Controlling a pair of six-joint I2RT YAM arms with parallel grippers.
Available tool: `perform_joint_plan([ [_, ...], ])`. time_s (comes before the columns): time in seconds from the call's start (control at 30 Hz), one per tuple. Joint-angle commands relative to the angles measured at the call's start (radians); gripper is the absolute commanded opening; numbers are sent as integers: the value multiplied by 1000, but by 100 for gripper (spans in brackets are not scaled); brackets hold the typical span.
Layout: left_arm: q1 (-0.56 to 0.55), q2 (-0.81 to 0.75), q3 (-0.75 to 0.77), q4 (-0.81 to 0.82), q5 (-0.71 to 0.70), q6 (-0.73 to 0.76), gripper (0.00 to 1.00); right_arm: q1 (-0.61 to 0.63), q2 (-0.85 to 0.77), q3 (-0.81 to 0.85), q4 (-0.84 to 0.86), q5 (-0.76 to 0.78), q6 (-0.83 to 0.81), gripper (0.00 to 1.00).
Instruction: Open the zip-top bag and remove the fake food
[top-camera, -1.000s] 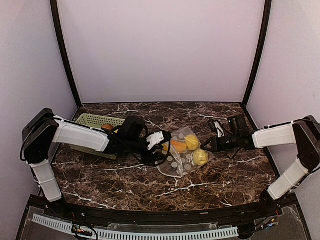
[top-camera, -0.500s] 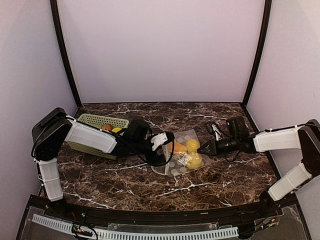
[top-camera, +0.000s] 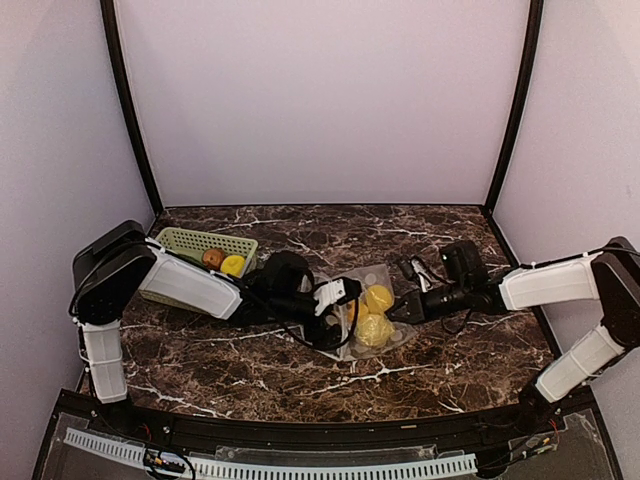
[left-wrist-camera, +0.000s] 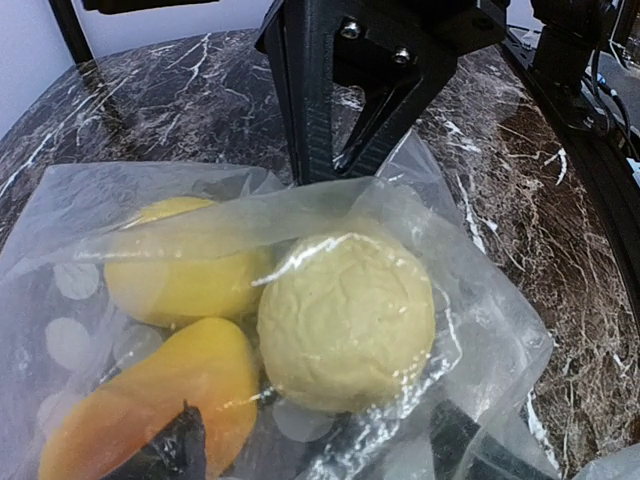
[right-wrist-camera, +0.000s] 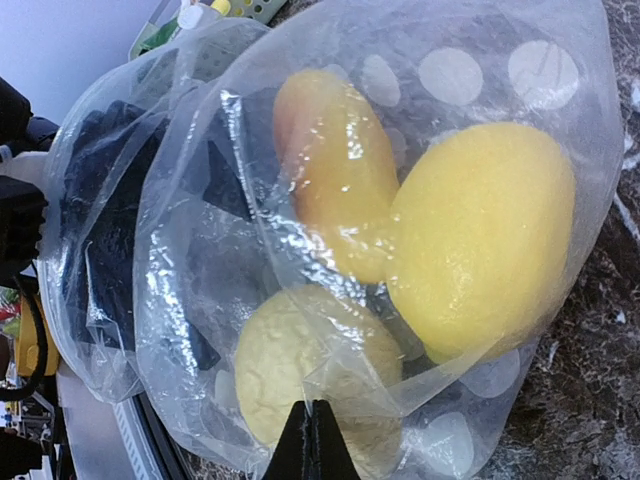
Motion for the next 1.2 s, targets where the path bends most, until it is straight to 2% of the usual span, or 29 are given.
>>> perform_joint_plan([
  [0.0, -29, 53, 19, 44, 34, -14, 76, 14, 37, -44, 39, 33, 32, 0],
  [0.33, -64, 87, 18, 64, 55, -4, 83, 51, 134, -61, 101, 50, 56, 0],
  [0.5, -74, 108, 36, 65, 40, -6, 82, 72, 150, -50, 121, 48, 71, 0],
  [0.7, -76, 102, 37, 52, 19, -7, 73, 74, 137, -31, 86, 65, 55, 0],
  [0.9, -72, 24, -93, 101, -33, -39, 54, 51, 97, -27, 52, 87, 35, 0],
  [1.17, -73, -127, -238, 124, -152, -71, 49, -13, 39, -54, 30, 92, 23, 0],
])
